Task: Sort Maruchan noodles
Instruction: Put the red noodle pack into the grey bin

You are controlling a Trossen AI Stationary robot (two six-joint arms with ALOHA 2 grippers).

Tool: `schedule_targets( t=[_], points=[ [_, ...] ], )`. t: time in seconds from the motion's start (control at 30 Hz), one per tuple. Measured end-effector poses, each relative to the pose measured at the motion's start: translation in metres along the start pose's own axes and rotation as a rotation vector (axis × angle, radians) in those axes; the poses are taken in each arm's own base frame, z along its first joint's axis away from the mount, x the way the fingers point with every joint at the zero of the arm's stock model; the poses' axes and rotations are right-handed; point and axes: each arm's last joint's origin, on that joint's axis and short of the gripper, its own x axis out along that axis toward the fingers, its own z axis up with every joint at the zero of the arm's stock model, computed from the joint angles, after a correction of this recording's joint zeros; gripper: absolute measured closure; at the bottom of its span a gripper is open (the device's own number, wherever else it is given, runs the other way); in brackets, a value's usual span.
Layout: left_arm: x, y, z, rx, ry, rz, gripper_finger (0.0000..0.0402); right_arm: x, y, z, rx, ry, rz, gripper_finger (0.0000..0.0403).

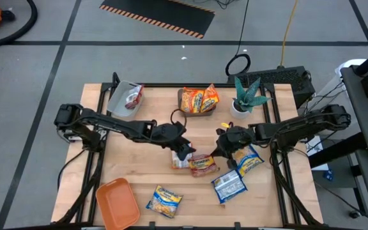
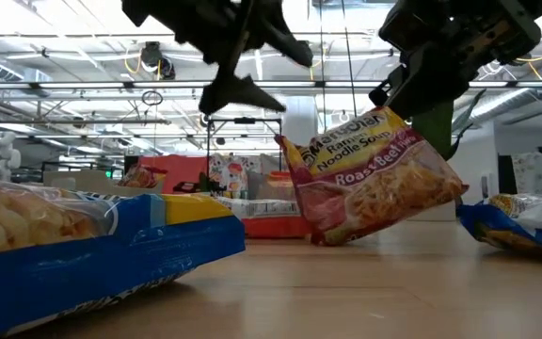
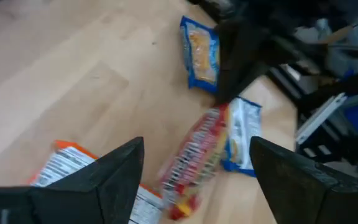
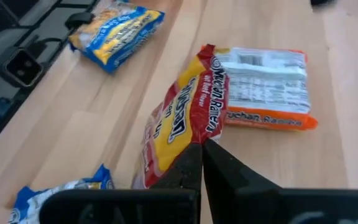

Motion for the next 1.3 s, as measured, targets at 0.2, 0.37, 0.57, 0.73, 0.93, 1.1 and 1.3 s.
schedule_targets(
  t=[0.2,0.37,0.57,0.73,0.93,1.1,1.3],
  points=[
    [0.008,0.011,0.006,0.079,0.018,-0.016,0.0066,0.000,0.000,0.000,-0.047,-0.001,0.006,0.0403],
    [0.026,0.015,-0.005,0.143,0.150,-0.139,0.0062,0.000,-0.002,0.000,-0.079,-0.001,0.001,0.0403],
    [0.048,0.019,-0.020,0.210,0.202,-0.191,0.0062,-0.001,-0.006,0.001,-0.070,-0.010,-0.014,0.0403],
    [0.060,0.021,-0.020,0.224,0.166,-0.221,0.0062,0.002,-0.007,-0.001,-0.080,0.008,-0.017,0.0403],
    [0.077,0.028,-0.035,0.185,0.261,-0.295,0.0068,0.004,-0.008,-0.001,-0.045,0.002,-0.047,0.0403],
    [0.081,0.030,-0.040,0.155,0.285,-0.283,0.0104,0.003,-0.009,0.000,-0.015,-0.002,-0.072,0.0403],
    [0.081,0.029,-0.036,0.148,0.226,-0.255,0.0164,0.003,-0.010,-0.001,-0.013,-0.002,-0.100,0.0403]
  ],
)
